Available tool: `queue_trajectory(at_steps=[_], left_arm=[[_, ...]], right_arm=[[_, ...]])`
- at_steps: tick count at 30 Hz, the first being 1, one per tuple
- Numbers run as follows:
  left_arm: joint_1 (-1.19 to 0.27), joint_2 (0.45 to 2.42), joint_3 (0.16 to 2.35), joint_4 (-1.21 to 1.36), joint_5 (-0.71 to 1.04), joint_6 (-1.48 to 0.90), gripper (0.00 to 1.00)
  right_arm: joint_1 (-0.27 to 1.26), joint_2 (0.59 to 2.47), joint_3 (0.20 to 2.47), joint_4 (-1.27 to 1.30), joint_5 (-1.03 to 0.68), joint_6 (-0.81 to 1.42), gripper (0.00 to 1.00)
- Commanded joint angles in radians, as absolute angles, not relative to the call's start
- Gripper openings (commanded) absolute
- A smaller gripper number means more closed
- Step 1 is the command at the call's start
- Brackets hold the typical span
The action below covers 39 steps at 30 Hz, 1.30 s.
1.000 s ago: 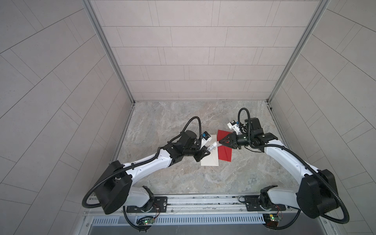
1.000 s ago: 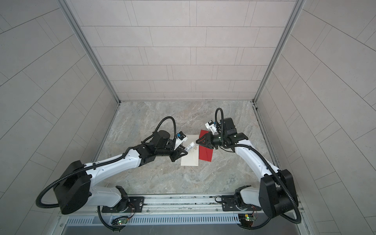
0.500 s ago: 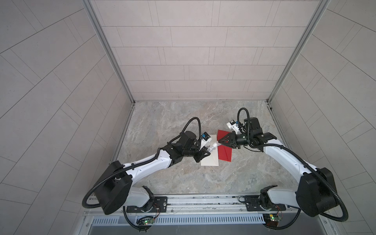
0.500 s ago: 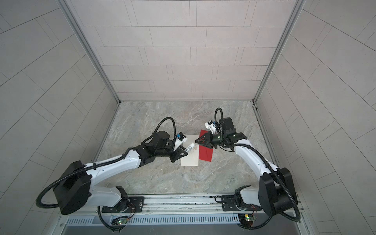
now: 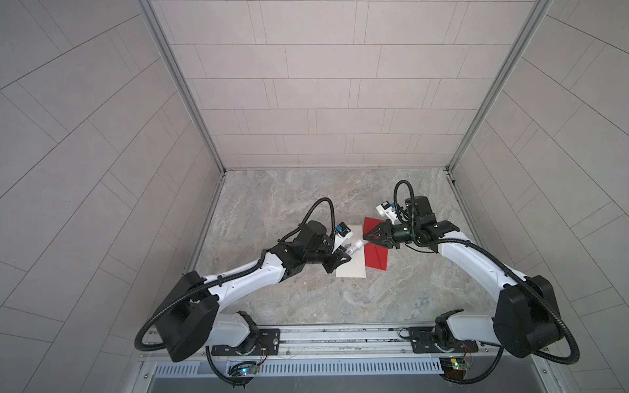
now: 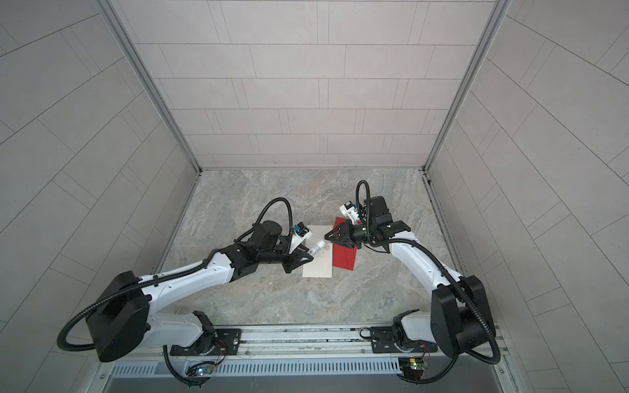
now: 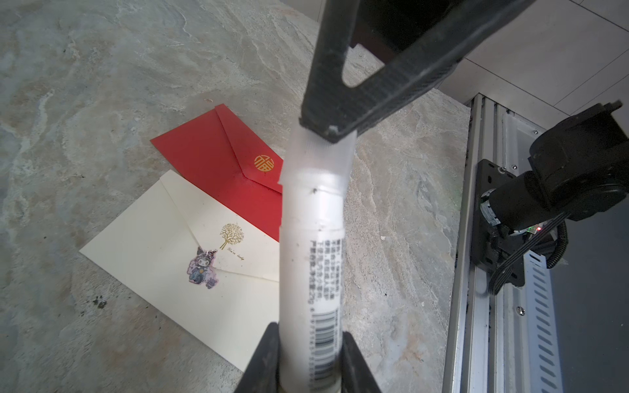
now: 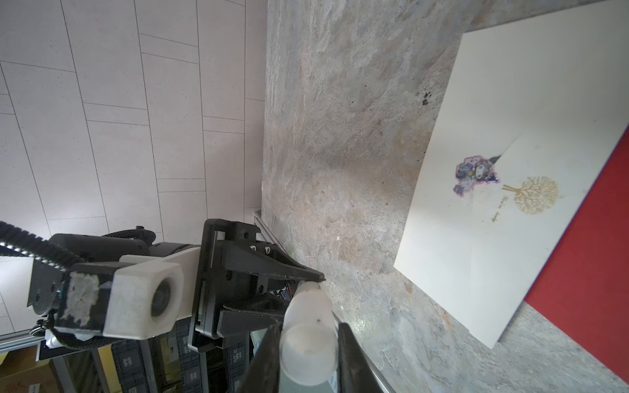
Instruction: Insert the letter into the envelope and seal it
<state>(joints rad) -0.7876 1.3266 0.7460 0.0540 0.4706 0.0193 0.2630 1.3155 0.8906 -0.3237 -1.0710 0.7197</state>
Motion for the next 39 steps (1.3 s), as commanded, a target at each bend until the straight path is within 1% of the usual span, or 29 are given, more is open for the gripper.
queue_trajectory(at_steps=[1,13,22,29,35,39], left_arm=[[-0.801,1.283,0.752,0.137,0.528,0.063,0.0],[-0.803,1.279,0.756,0.165,0.505,0.052,0.0],[-0.803,1.308,0.767,0.277,0.449,-0.01,0.0],[-0.803,1.35,0.799,0.405,0.447,-0.059,0.0],[-0.802,1.379,0.833,0.489,0.429,-0.086,0.0],[-0.796,1.401,0.856,0.515,0.411,-0.102,0.0]], right_arm=[[0.275,1.327,0.907,-0.305,-1.068,0.719,0.23],[0.316,1.339,0.907,-0.301,-1.068,0.719,0.24],[0.392,1.36,0.857,-0.26,-1.058,0.743,0.23],[0.443,1.407,0.839,-0.254,-1.051,0.733,0.23],[0.473,1.463,0.836,-0.289,-1.026,0.693,0.21],[0.498,1.509,0.85,-0.375,-0.98,0.627,0.21]])
